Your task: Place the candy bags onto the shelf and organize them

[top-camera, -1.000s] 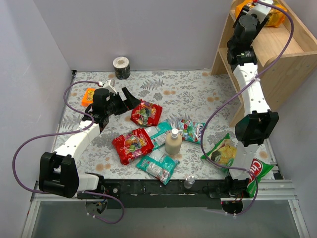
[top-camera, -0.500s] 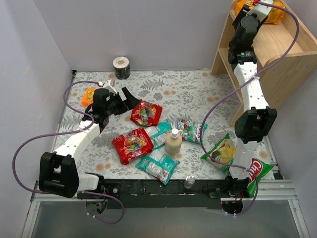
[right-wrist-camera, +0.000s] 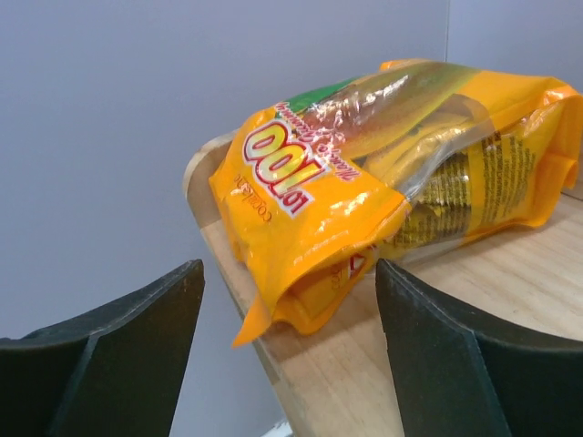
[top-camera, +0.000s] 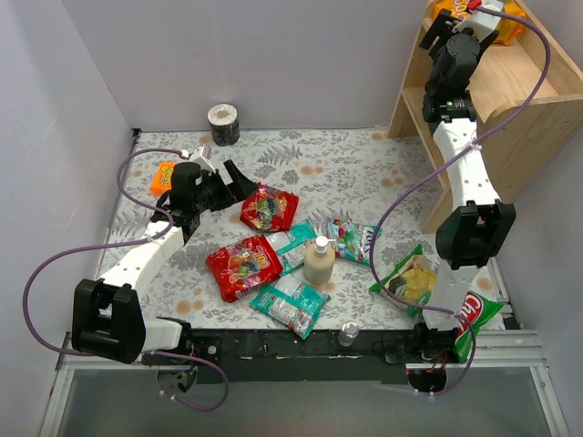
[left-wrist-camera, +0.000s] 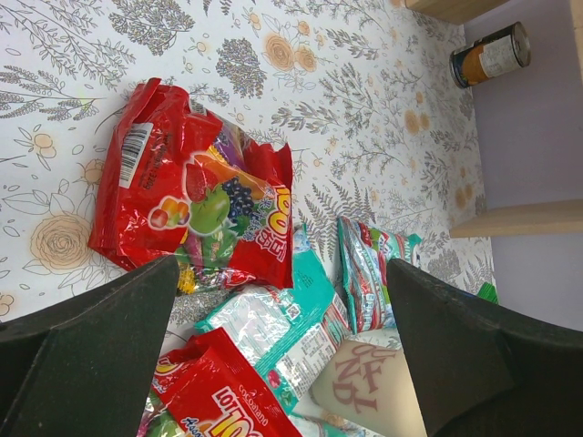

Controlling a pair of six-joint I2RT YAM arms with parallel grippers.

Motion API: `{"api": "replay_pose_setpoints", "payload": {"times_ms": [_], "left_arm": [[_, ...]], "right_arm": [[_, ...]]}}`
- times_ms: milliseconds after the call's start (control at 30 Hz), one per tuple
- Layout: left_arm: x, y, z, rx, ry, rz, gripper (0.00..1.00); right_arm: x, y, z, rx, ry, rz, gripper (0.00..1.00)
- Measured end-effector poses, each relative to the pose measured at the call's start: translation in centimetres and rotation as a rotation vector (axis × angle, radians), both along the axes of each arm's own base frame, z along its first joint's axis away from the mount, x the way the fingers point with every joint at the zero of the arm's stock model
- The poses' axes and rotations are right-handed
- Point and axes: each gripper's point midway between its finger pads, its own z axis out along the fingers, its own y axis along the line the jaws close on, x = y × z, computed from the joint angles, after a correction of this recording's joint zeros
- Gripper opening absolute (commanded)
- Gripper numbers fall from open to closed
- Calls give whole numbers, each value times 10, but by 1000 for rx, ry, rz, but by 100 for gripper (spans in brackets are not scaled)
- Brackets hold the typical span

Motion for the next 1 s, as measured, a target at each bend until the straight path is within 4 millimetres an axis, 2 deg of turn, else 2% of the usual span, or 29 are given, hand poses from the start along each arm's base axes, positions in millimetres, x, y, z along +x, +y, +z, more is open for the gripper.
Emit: {"api": "replay_pose_setpoints", "payload": {"times_ms": [67, 267, 433, 633, 733, 800, 867, 933, 1000], "left_arm": [[0, 0, 0, 0, 0, 0, 98], [0, 0, 0, 1, 0, 1, 98], [0, 1, -1, 3, 3, 4, 98], [1, 3, -1, 6, 6, 21, 98], [1, 5, -6, 6, 20, 38, 98], [-1, 8, -12, 10, 46, 58, 98], [-1, 11, -19, 18, 73, 80, 95], [0, 13, -28, 25, 105, 98, 89], [1, 15, -40, 38, 145, 111, 84]], "right_arm": [[-9, 4, 1, 5, 5, 29, 94], [-35, 21, 12, 17, 26, 124, 95], [-65, 41, 27, 4, 23, 223, 95], [-120, 88, 46, -34, 3, 408, 93], [-148, 128, 45, -67, 4, 541, 92], [-163, 159, 38, -92, 16, 646, 90], [-173, 187, 23, -114, 48, 747, 89], [-179, 215, -3, -139, 103, 862, 88], [-181, 239, -38, -161, 186, 973, 86]]}}
